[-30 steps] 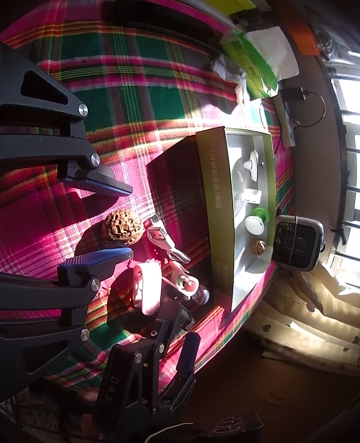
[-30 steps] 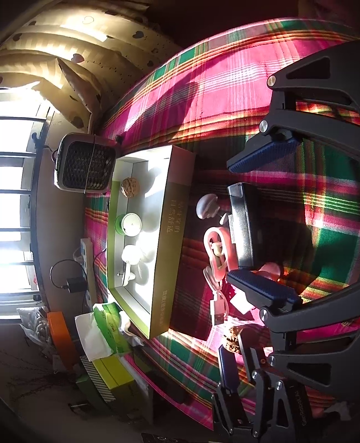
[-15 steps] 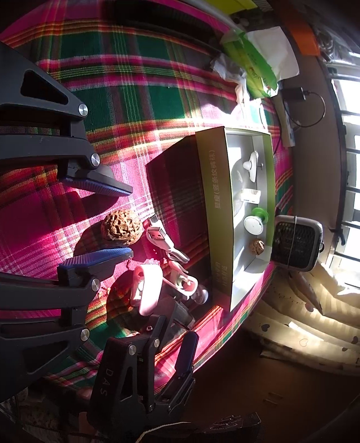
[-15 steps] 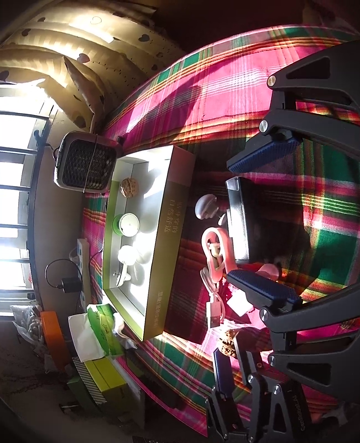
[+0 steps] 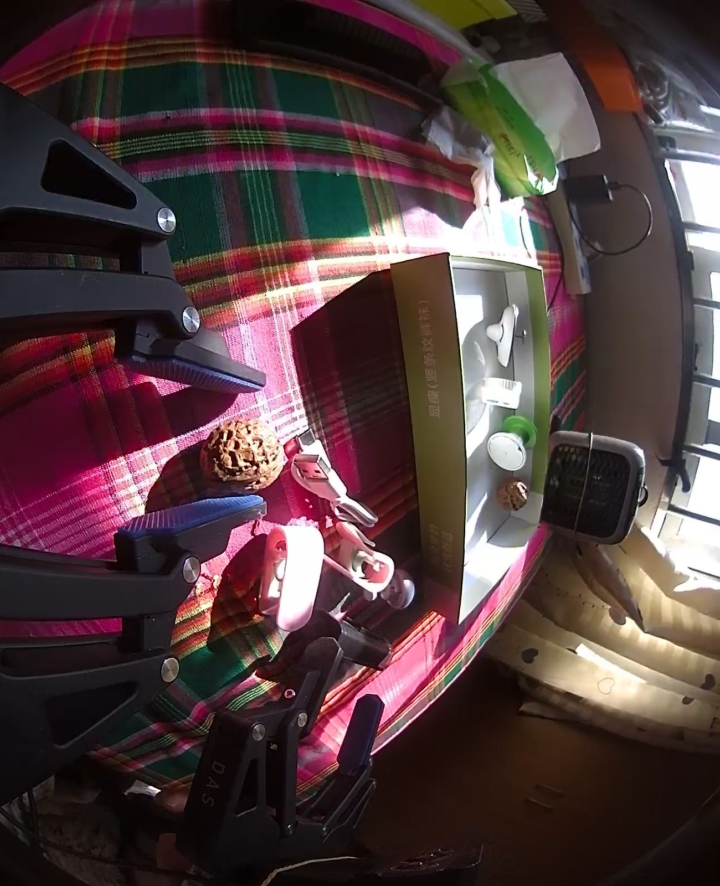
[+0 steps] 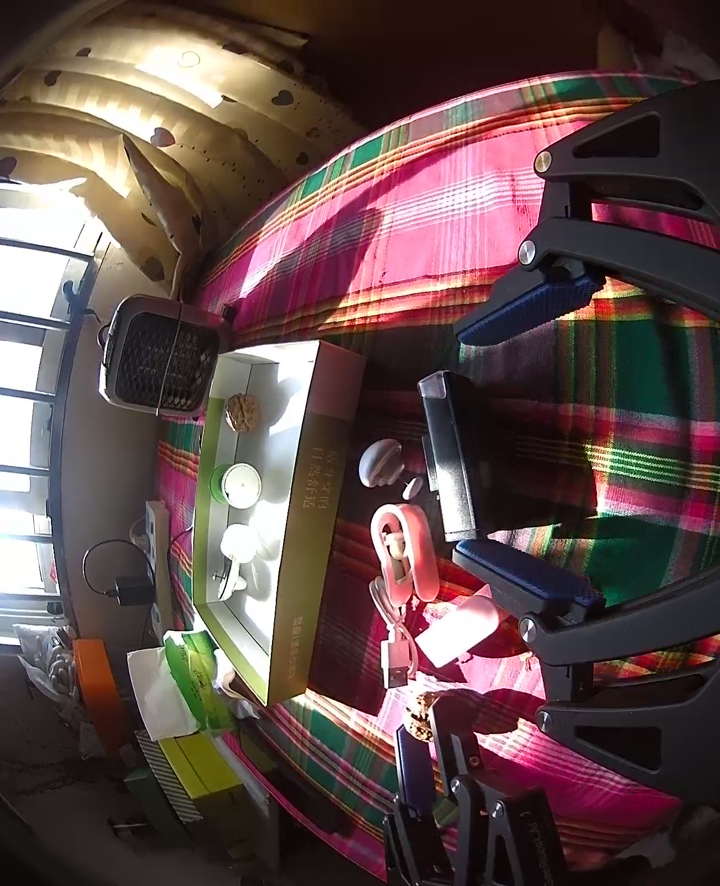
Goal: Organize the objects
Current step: 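Position left tool around the walnut while right tool lowers onto black rectangular gadget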
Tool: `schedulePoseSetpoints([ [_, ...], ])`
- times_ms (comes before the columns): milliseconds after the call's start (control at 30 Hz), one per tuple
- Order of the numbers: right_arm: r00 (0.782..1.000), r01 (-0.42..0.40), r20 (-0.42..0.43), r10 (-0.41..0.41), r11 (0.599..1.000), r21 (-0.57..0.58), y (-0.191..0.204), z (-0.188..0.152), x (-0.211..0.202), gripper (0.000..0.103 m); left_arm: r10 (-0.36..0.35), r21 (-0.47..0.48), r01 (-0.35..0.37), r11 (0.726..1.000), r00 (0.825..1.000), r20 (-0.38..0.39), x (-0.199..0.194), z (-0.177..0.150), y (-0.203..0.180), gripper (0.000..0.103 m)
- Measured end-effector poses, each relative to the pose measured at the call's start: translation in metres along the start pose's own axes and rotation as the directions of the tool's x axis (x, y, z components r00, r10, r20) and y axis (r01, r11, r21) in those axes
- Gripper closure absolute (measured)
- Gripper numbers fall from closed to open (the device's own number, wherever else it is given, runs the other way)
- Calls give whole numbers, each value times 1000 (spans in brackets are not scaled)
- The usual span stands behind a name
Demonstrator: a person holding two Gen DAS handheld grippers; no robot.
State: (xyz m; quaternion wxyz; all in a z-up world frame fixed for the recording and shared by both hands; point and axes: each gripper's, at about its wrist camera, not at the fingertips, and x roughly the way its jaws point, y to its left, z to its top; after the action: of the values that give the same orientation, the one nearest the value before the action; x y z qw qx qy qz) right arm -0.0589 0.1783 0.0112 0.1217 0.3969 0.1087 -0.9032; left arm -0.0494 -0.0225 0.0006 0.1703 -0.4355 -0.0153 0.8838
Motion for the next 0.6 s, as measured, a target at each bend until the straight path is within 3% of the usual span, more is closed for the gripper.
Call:
schedulePoseSetpoints([
  [600, 997, 77, -35, -75, 995, 69, -37, -21, -4, 30, -1, 1, 1, 1000, 1000, 0, -1, 0, 1, 67],
])
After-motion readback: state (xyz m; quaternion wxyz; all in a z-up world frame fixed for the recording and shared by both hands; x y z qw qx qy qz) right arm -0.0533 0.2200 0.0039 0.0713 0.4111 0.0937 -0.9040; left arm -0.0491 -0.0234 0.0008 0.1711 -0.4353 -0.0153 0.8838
